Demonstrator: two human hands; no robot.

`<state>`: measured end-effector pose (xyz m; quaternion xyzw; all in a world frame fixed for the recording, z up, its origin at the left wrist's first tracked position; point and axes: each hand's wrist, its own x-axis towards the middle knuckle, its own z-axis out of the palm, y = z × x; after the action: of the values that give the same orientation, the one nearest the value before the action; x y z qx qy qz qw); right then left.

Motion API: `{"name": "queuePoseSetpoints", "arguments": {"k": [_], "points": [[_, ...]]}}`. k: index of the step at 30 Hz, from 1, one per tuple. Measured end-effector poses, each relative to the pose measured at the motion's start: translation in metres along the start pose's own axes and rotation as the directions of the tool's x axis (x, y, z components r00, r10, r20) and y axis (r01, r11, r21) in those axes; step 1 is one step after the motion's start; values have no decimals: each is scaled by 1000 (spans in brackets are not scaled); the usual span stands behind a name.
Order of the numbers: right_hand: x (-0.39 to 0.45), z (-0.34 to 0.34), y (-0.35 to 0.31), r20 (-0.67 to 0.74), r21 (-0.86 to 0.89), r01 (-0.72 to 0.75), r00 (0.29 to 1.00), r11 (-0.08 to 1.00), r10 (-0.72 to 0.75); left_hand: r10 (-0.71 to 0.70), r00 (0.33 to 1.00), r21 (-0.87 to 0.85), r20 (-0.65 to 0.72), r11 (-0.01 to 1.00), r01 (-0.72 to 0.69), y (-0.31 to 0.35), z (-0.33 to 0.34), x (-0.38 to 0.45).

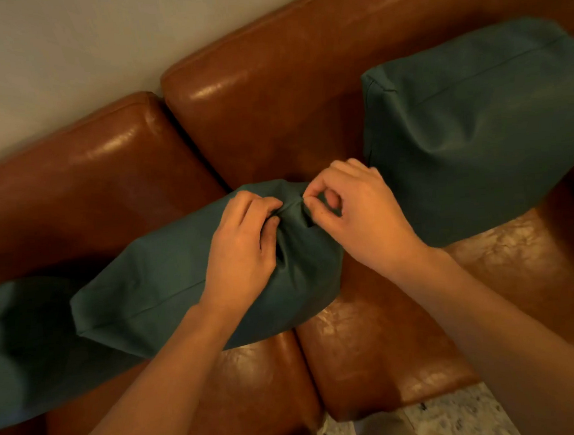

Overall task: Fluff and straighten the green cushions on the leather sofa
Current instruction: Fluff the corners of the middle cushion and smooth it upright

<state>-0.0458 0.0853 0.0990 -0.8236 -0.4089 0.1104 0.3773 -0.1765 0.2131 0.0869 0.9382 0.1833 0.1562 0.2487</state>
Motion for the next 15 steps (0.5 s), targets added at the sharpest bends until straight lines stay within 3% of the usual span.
{"name": "queuePoseSetpoints", "arguments": {"k": [3, 6, 11, 15], "points": [[-13, 5, 4, -33, 236, -246, 965, 940, 260, -25, 999, -15, -31, 1000, 25, 2, 3, -3], [-16, 13, 2, 106, 232, -388, 922, 892, 373, -31, 999, -20, -32, 999, 30, 5, 8, -5], [-2, 6, 0, 215, 206, -438, 893, 875, 396, -29, 999, -6, -14, 1000, 29, 6, 9, -4], [10, -15, 1, 278, 32, -298, 920, 954, 278, 25, 999, 17, 31, 1000, -26, 2, 3, -5]]}}
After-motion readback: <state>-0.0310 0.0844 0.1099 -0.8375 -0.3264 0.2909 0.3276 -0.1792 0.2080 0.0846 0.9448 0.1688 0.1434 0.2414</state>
